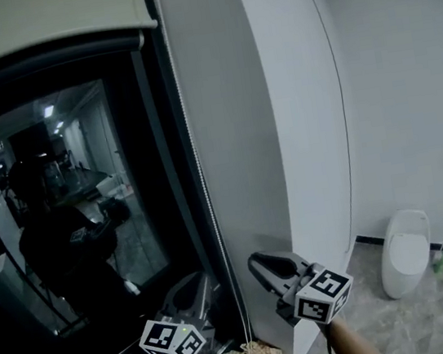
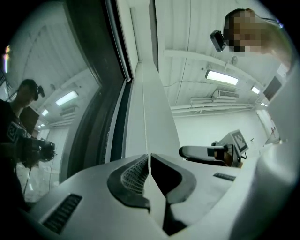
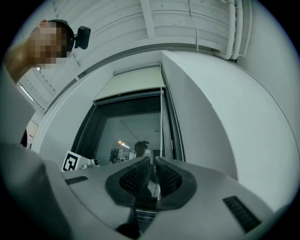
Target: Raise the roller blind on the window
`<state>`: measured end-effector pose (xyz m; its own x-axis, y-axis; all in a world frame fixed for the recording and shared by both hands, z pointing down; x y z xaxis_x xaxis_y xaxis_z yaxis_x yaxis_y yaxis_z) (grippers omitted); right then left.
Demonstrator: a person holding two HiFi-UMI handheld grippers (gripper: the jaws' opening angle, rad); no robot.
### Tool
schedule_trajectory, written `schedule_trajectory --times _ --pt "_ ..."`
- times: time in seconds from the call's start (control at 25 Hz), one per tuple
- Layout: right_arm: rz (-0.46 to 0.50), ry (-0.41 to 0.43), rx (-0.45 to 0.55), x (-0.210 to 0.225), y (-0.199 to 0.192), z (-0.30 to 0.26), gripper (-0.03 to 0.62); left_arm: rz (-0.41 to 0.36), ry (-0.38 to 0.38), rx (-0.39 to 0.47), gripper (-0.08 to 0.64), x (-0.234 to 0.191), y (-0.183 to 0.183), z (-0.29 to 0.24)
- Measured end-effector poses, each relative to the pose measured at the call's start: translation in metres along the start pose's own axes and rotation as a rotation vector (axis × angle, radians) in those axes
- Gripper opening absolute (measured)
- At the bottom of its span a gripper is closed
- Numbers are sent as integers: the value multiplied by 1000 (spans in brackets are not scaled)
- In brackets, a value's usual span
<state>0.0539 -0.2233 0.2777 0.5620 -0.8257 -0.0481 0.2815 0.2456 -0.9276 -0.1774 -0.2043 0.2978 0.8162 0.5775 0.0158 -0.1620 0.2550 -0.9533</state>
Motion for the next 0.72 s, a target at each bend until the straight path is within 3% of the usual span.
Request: schedule_trajectory --times 0.12,0.28,0.72 --pt "48 11 3 -6 4 -7 18 -10 -40 -14 12 5 18 -2" --pt "79 35 -24 -18 -1 -13 8 -46 -57 -45 11 13 16 0" --pt "135 33 -74 -30 -8 -19 8 -75 -45 -63 11 10 17 14"
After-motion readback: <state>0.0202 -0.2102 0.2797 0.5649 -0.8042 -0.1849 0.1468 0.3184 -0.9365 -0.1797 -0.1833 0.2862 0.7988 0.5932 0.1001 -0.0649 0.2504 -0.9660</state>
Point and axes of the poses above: the fingertips, and each gripper's own axes: z backward along the fingers, x to its right, y out of its top, the point moved 9 cm from there along z, backward along the fingers, and after that the axes turned 4 degrees about z, right-handed, at the moved point
